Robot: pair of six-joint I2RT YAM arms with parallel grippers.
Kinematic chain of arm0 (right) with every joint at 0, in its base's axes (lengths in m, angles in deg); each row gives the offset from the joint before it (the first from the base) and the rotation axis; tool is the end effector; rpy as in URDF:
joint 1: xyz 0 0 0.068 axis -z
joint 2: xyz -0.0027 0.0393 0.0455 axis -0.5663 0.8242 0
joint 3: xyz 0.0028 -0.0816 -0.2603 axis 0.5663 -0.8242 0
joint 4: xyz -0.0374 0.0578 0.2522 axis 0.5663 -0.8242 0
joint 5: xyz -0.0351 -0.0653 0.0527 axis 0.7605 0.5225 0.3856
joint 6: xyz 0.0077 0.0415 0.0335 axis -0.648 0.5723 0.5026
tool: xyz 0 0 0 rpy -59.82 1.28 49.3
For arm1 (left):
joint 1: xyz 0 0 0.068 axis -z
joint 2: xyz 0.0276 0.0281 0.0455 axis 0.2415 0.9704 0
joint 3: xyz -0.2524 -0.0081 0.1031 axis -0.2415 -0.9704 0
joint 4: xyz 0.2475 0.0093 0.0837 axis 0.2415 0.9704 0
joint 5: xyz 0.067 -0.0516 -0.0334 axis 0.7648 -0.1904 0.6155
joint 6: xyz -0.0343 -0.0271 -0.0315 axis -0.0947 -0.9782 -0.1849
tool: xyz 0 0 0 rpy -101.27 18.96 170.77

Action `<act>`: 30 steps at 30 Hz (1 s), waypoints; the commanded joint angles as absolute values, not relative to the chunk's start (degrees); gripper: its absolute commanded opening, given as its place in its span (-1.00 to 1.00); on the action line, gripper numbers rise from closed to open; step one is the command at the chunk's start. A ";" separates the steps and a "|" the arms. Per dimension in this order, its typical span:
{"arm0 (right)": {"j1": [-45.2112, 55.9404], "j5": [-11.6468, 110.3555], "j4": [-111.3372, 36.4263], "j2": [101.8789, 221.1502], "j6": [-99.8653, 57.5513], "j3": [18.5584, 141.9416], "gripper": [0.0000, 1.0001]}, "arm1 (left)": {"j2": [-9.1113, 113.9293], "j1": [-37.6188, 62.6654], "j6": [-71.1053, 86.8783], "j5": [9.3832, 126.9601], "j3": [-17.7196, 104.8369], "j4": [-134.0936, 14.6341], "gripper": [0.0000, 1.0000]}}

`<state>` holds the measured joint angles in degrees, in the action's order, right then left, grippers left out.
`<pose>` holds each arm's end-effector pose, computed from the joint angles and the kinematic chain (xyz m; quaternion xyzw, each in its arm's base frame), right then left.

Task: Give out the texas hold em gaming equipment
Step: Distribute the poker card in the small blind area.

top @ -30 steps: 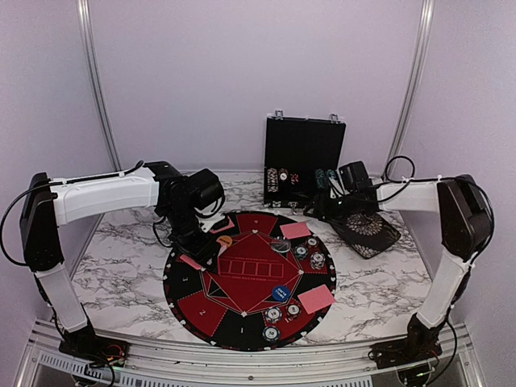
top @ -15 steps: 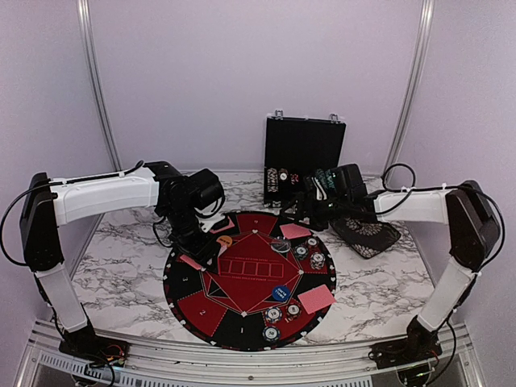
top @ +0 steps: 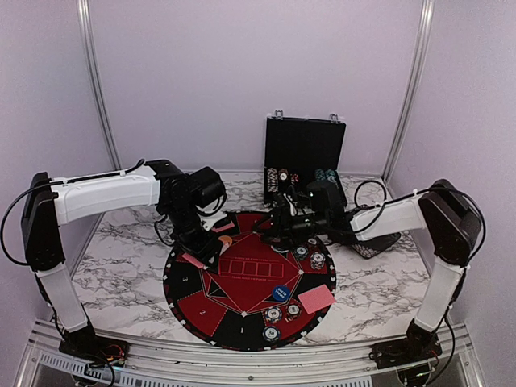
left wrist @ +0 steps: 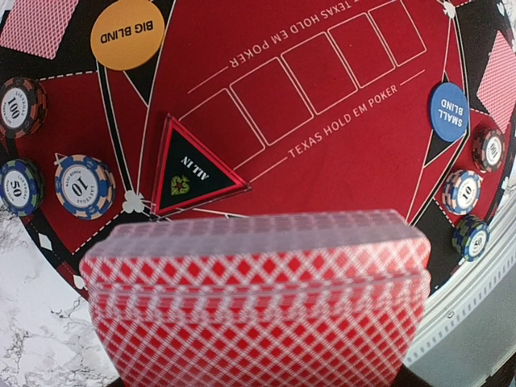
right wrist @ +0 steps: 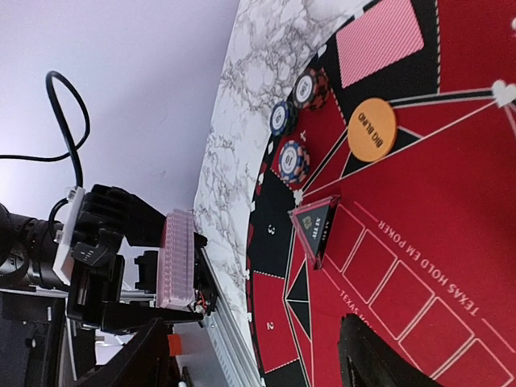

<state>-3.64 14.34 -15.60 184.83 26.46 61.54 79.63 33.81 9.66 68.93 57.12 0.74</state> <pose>0.2883 0.2569 0.1849 -0.0781 0.8101 0.5691 0.1170 0.2367 -0.2678 0.2516 0.3299 0.9330 -0.1186 0.0809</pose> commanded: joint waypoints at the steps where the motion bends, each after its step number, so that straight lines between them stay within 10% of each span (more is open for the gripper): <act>1: -6.06 11.63 -6.63 187.35 32.96 61.95 0.38 | 79.40 34.26 10.18 68.49 58.77 1.88 0.00; 30: -11.58 9.29 0.40 194.80 39.35 69.45 0.32 | 79.10 34.87 10.08 69.14 59.19 1.88 0.00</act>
<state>-10.70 9.97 -1.70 193.42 38.46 66.88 79.63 34.54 9.64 68.97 57.69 0.76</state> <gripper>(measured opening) 0.662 0.659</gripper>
